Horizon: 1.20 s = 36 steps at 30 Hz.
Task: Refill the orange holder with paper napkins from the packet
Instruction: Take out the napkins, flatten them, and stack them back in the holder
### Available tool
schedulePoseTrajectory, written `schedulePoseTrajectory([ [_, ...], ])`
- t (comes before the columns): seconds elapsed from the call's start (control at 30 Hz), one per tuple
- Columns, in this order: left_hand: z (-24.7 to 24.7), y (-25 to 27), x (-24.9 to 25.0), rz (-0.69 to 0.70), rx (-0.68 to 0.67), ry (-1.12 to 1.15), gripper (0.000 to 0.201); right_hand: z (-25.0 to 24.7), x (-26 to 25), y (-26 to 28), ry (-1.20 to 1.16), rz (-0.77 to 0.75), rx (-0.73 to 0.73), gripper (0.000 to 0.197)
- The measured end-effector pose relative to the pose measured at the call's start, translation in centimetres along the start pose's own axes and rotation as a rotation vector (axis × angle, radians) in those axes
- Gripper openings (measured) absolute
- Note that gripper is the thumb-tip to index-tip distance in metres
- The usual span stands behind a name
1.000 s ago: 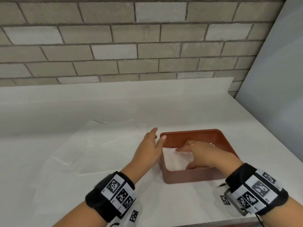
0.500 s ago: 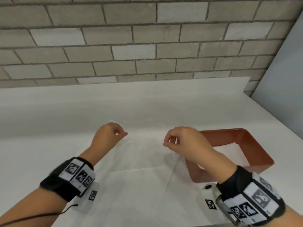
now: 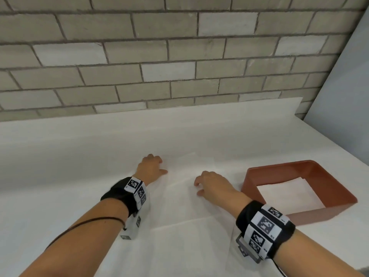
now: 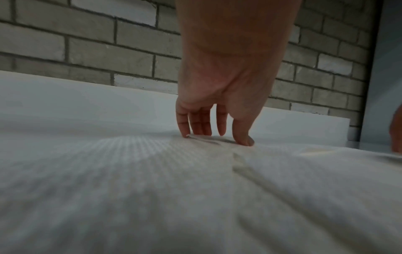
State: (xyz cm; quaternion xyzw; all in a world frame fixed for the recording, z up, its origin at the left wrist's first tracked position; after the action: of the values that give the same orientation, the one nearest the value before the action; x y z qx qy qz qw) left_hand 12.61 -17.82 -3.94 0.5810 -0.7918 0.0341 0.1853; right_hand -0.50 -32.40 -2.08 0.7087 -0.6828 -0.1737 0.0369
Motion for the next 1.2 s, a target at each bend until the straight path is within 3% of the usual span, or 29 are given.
schedulePoseTrajectory([
  [0.1,0.0,-1.0,-0.2,-0.028,-0.052,-0.039,0.062,0.5,0.3,-0.7,0.017,0.019,-0.078,0.055],
  [0.23,-0.3,-1.9,0.0,-0.009,-0.088,-0.004,0.052,0.6,0.2,-0.9,0.034,0.012,-0.085,0.063],
  [0.33,-1.2,-2.0,0.3,0.024,-0.020,0.062,0.032,0.3,0.1,-1.1,0.010,0.006,-0.071,0.057],
  [0.43,-2.2,-1.7,0.5,0.044,0.036,0.113,0.023,0.2,0.0,-0.9,-0.041,-0.012,-0.062,0.052],
  [0.83,-5.8,-0.5,0.4,0.014,0.089,0.189,0.020,-2.5,0.3,0.5,-0.211,-0.008,0.101,0.022],
  [1.2,-7.6,1.3,1.6,0.083,0.158,0.165,0.023,-2.5,-0.1,1.7,-0.185,-0.040,0.116,0.024],
])
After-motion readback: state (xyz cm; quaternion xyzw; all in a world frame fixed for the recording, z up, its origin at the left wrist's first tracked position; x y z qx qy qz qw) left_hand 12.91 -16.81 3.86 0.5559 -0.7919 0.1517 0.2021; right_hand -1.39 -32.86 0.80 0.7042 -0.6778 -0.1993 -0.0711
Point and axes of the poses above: each hand's wrist, its own y-axis away from the middle knuckle, its own z-axis out of the palm, x = y × z, the point moved 10 cm from there along -y, towards the middle knuckle, and after that the axes turned 1 degree about y, right-handed, at the moved point
